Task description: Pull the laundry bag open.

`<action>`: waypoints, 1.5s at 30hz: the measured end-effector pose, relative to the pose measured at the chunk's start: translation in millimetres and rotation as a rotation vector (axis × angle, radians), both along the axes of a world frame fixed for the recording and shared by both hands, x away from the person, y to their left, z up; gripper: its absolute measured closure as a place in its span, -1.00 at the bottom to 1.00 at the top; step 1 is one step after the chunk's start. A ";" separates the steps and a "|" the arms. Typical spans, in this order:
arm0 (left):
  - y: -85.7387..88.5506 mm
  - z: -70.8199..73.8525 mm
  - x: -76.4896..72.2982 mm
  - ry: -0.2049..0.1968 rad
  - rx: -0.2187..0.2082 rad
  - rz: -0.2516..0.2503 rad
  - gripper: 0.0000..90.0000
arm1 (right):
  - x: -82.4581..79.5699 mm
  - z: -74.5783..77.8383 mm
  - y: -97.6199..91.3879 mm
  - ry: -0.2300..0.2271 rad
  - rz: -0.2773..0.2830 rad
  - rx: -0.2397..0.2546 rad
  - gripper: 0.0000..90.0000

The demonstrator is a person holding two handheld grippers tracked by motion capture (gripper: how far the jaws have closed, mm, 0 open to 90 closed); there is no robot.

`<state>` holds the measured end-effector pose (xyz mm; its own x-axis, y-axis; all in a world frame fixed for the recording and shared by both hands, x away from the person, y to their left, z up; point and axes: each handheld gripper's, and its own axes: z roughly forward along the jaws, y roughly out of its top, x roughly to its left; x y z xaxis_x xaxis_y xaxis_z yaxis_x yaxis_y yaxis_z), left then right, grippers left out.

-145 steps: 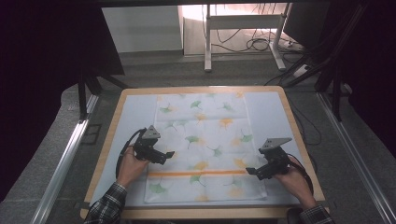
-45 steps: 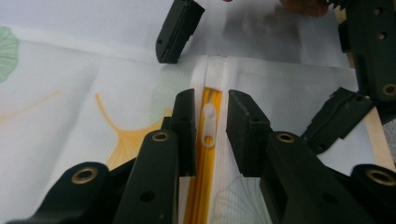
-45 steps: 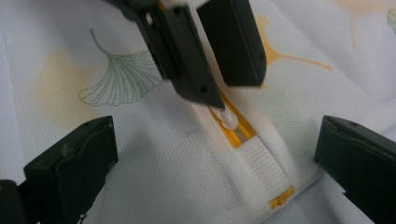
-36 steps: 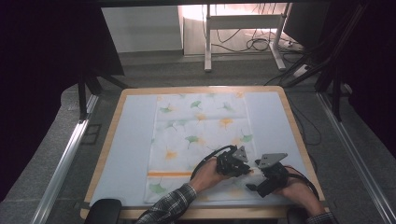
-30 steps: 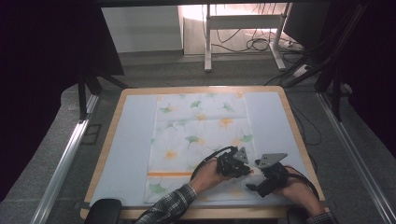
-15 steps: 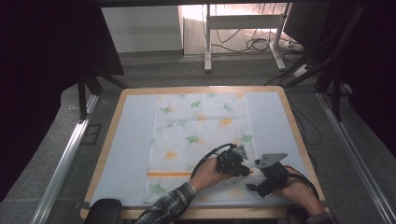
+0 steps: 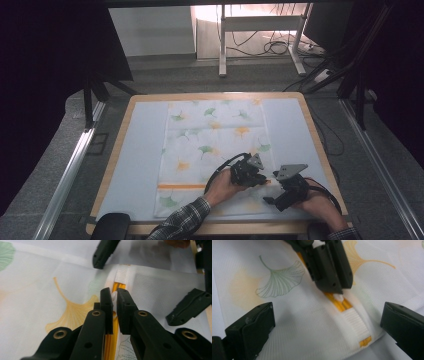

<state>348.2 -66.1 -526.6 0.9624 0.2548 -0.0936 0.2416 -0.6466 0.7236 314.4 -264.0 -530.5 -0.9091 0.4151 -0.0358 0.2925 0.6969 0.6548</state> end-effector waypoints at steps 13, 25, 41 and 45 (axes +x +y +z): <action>4.2 4.1 0.5 0.015 0.028 -0.053 1.00 | -0.1 0.5 1.0 0.002 -0.003 -0.009 -1.00; 2.7 1.7 -1.9 0.004 0.036 -0.076 0.99 | -0.1 0.4 1.2 0.003 -0.006 -0.008 -1.00; 1.0 -0.2 -1.8 0.017 0.031 -0.062 1.00 | 3.7 1.4 4.9 0.006 0.004 -0.008 -0.95; 2.9 1.1 -0.4 0.020 0.045 -0.065 1.00 | 2.9 1.5 5.2 0.008 -0.011 -0.013 -0.92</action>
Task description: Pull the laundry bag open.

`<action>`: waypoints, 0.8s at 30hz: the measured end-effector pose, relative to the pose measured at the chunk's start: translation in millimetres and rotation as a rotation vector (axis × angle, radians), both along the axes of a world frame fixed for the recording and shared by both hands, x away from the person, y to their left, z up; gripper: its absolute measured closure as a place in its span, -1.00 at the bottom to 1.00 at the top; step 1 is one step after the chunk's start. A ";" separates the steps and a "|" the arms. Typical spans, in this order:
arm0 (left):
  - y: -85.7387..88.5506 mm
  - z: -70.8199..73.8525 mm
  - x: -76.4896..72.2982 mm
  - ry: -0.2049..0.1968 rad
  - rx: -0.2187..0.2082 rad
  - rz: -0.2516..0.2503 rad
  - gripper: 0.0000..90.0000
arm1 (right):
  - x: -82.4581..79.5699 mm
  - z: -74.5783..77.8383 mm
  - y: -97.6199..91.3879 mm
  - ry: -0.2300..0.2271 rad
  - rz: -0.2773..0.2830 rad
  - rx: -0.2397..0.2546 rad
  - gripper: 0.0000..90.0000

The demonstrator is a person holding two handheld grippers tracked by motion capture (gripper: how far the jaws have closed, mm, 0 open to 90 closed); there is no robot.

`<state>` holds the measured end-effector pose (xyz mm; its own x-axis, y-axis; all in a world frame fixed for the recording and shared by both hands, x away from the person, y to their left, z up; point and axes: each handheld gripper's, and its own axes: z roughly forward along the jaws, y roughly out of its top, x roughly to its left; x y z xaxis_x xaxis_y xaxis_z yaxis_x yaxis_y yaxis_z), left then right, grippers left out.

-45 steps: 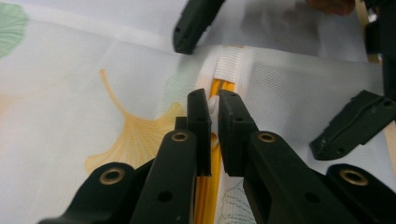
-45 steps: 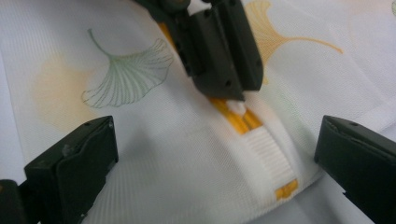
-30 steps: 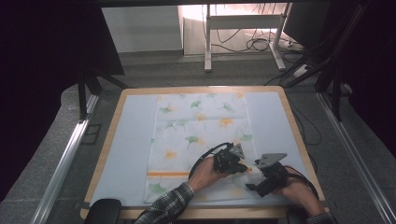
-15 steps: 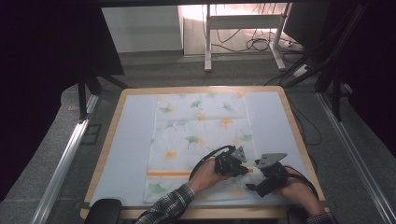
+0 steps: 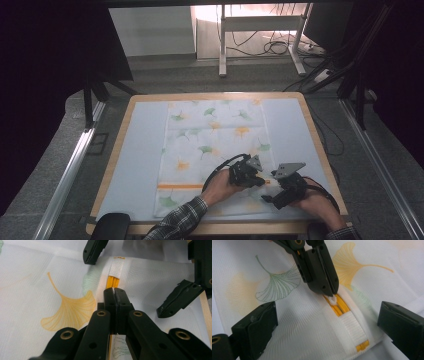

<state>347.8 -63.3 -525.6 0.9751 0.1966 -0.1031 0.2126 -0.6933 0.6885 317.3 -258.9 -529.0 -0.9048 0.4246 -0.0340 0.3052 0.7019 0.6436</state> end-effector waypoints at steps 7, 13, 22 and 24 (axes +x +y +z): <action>4.0 2.6 -0.5 -0.014 0.032 -0.007 1.00 | -1.3 0.6 0.2 0.005 -0.011 -0.004 -0.89; 9.3 2.1 0.4 -0.005 0.024 -0.003 1.00 | -1.6 0.3 -0.5 0.003 -0.013 0.002 -0.89; 12.1 2.5 -0.7 -0.010 0.020 -0.001 1.00 | -2.0 -0.1 -0.8 0.001 -0.015 0.006 -0.89; 13.8 3.0 -0.8 -0.010 0.020 -0.001 1.00 | -2.0 -0.2 -0.9 0.001 -0.015 0.007 -0.89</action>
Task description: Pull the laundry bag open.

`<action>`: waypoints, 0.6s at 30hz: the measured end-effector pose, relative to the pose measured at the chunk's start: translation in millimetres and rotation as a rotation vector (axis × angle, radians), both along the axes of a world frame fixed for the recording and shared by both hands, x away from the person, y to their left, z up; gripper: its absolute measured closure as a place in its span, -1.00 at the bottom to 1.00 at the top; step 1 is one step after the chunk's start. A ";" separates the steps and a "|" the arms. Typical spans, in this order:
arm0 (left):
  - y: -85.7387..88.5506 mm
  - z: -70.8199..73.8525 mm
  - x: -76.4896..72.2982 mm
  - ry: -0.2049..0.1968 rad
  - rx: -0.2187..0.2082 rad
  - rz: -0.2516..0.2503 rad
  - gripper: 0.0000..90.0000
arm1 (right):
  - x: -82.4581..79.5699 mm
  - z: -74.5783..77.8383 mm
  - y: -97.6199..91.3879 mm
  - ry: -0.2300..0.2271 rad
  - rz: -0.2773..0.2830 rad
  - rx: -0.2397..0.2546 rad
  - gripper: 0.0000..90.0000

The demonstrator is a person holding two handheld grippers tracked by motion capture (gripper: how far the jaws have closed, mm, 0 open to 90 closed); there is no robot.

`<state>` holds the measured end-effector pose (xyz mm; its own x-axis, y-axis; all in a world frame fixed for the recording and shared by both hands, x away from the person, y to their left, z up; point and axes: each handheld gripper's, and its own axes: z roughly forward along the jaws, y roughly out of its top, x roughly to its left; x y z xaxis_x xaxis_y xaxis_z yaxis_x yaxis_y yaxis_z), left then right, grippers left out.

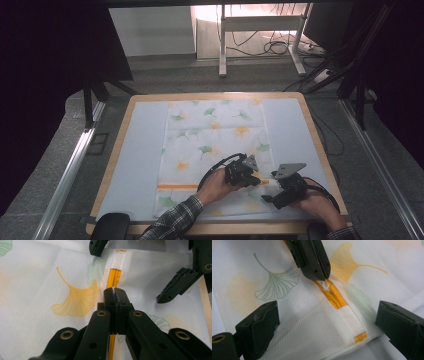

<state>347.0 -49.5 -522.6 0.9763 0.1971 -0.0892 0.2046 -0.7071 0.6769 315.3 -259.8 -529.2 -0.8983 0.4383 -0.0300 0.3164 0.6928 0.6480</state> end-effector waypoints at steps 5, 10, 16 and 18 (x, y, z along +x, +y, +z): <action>3.2 0.7 -1.1 0.004 -0.003 0.006 1.00 | 0.0 -0.1 -0.1 0.000 0.000 0.001 -0.89; 7.0 1.0 -2.3 0.009 -0.008 0.014 1.00 | -0.1 -0.1 -0.2 0.000 -0.001 0.003 -0.89; 12.0 1.9 -2.8 0.013 -0.006 0.016 1.00 | -0.2 -0.2 -0.3 0.000 -0.002 0.003 -0.89; 14.1 2.3 -3.3 0.014 -0.006 0.018 1.00 | -0.2 -0.2 -0.3 0.000 -0.002 0.004 -0.89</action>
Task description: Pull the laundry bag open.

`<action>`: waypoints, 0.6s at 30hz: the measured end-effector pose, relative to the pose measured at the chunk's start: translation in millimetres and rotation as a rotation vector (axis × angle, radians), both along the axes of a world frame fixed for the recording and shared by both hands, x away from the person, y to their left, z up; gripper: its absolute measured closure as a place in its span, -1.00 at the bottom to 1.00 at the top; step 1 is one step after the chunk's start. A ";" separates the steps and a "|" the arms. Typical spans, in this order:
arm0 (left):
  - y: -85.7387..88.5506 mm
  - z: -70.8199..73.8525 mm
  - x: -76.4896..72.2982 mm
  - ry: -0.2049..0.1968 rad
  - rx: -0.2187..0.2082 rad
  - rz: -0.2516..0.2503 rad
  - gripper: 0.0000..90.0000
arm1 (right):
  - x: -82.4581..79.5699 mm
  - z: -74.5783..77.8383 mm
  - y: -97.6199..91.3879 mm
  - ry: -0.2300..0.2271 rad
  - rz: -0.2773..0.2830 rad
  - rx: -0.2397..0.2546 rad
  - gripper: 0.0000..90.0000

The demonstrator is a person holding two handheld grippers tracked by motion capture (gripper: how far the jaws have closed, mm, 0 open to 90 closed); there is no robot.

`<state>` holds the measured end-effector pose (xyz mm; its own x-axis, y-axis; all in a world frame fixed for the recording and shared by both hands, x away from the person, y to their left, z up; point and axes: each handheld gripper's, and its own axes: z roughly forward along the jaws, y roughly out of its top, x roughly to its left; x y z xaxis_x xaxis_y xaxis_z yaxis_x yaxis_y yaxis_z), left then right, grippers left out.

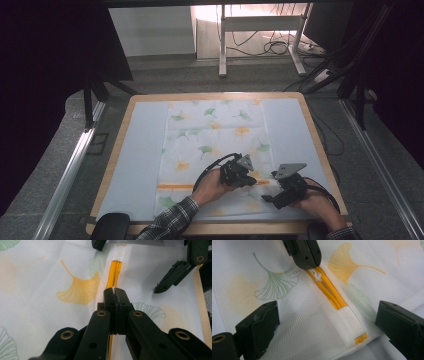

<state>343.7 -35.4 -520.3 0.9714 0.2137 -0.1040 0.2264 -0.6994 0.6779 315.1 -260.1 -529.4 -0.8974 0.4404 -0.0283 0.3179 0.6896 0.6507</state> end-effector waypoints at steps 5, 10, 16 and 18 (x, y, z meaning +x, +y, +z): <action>5.6 0.5 -1.3 0.003 0.000 0.005 1.00 | 0.0 0.0 0.0 0.000 -0.001 0.000 -0.89; 9.5 0.2 -2.4 0.002 0.000 0.008 1.00 | -0.1 0.0 0.0 0.000 -0.001 0.001 -0.88; 15.2 0.4 -4.0 0.006 0.005 0.017 1.00 | -0.1 0.0 0.1 0.000 -0.002 0.001 -0.88; 17.1 0.7 -4.5 0.007 0.009 0.019 1.00 | -0.1 0.0 0.1 0.000 -0.002 0.001 -0.88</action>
